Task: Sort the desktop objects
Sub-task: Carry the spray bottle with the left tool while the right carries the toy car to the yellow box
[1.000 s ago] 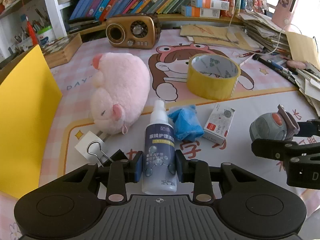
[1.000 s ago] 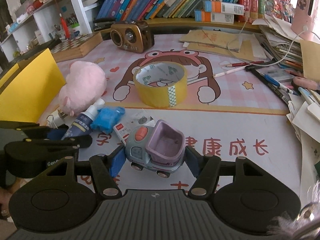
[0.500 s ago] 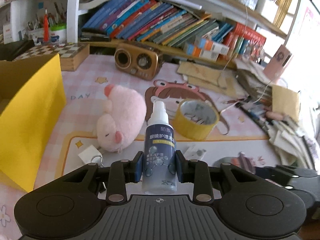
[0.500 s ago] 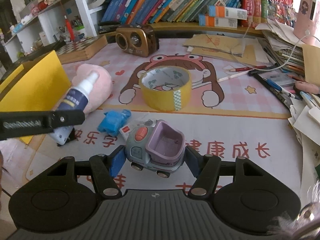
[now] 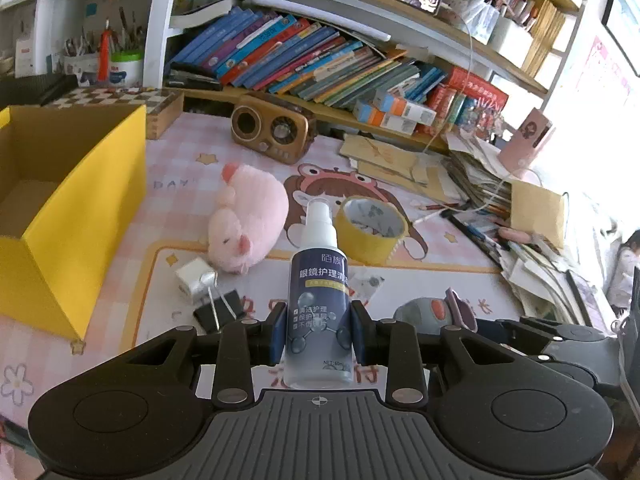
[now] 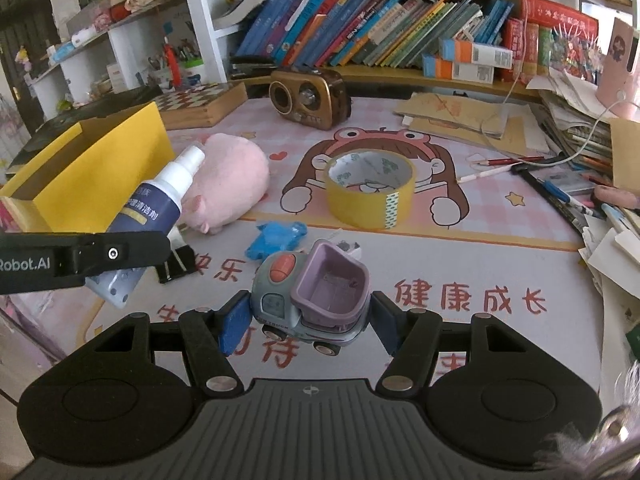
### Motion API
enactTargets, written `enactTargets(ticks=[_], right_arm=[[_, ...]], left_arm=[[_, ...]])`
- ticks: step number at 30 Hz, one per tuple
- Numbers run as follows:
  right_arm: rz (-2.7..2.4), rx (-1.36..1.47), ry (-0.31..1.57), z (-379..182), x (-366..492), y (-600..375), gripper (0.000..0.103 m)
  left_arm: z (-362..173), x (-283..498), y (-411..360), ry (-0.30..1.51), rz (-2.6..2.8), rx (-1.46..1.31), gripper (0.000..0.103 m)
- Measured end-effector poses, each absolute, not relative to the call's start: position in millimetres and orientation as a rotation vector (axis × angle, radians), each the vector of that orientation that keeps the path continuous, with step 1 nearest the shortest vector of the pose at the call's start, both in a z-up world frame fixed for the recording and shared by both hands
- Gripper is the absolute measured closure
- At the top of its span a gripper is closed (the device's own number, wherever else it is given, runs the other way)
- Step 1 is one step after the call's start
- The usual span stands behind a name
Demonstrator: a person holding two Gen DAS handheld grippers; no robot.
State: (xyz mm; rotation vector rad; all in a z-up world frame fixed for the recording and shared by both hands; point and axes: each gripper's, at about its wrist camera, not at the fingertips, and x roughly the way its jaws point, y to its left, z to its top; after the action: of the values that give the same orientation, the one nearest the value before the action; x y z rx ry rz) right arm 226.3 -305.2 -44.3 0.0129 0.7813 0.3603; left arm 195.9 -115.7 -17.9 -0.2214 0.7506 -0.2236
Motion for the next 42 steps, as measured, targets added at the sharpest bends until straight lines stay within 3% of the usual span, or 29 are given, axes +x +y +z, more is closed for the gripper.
enactTargets(ticks=[42], right_arm=[[0.426,-0.067,0.753,-25.1,20.3,-102.7,0.042]], left_arm=[[-22.1,-9.6,87.9,0.707,-0.178,-0.335,0.072]])
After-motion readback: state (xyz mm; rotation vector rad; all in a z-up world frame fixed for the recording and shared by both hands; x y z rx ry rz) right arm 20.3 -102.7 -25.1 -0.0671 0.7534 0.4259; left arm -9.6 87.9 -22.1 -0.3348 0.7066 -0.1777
